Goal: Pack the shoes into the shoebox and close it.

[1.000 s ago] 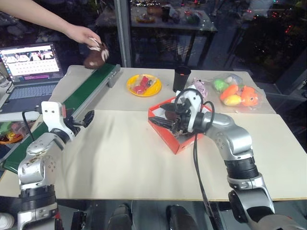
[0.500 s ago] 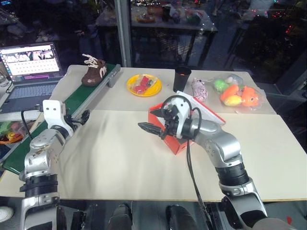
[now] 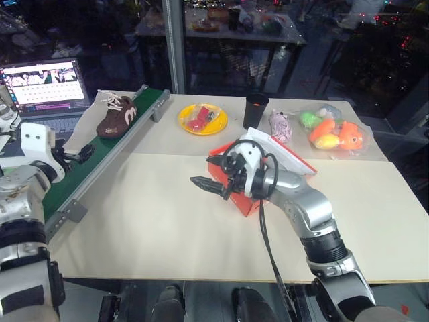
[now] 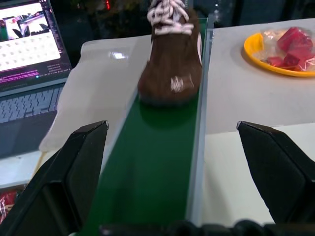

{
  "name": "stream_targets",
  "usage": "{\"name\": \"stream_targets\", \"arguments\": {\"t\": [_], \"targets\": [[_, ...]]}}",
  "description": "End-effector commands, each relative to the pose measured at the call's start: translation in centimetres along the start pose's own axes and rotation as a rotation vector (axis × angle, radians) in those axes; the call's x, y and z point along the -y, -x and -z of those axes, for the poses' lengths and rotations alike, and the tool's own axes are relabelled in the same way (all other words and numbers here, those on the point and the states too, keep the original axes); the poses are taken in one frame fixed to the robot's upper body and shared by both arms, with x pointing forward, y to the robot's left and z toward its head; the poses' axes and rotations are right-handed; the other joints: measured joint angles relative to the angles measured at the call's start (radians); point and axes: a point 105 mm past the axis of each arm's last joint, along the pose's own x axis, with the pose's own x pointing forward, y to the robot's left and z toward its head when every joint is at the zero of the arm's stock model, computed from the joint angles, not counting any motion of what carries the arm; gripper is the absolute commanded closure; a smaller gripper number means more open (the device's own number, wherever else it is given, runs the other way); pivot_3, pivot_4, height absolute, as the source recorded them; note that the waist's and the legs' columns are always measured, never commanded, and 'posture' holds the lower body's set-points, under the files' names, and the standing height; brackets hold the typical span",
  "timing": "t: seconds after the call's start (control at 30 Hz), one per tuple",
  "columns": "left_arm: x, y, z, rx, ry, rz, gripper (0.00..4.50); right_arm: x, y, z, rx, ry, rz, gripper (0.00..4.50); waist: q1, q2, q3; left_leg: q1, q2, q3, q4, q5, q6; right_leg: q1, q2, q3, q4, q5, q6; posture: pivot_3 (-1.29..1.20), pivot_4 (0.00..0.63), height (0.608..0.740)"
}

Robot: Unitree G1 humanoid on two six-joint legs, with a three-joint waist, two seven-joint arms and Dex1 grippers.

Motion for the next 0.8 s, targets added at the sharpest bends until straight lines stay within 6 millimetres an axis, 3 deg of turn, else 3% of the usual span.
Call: {"name": "stream_targets", "arguments": {"t": [0.03, 0.63, 0.8], "targets": [[-0.8, 0.1, -2.1, 0.036, -0.058, 0.022, 0.00, -0.2, 0.0, -0.8, 0.033, 0.043, -0.010, 0.07, 0.000, 0.000, 0.000, 0.000, 0.000, 0.000, 0.000, 0.000, 0.000, 0.000, 0.000, 0.000, 0.000, 0.000, 0.000, 0.00, 0.150, 0.736], [-1.6, -0.8, 0.2, -0.072, -0.014, 0.003, 0.00, -0.3, 1.0, -0.4, -0.004, 0.064, -0.015, 0.07, 0.000, -0.001, 0.000, 0.000, 0.000, 0.000, 0.000, 0.000, 0.000, 0.000, 0.000, 0.000, 0.000, 0.000, 0.000, 0.00, 0.150, 0.736], [-1.5, -0.6, 2.2, -0.158, -0.033, 0.001, 0.00, -0.2, 1.4, -0.4, -0.015, 0.070, -0.002, 0.07, 0.001, -0.001, 0.000, 0.000, 0.000, 0.000, 0.000, 0.000, 0.000, 0.000, 0.000, 0.000, 0.000, 0.000, 0.000, 0.00, 0.150, 0.736]]}}
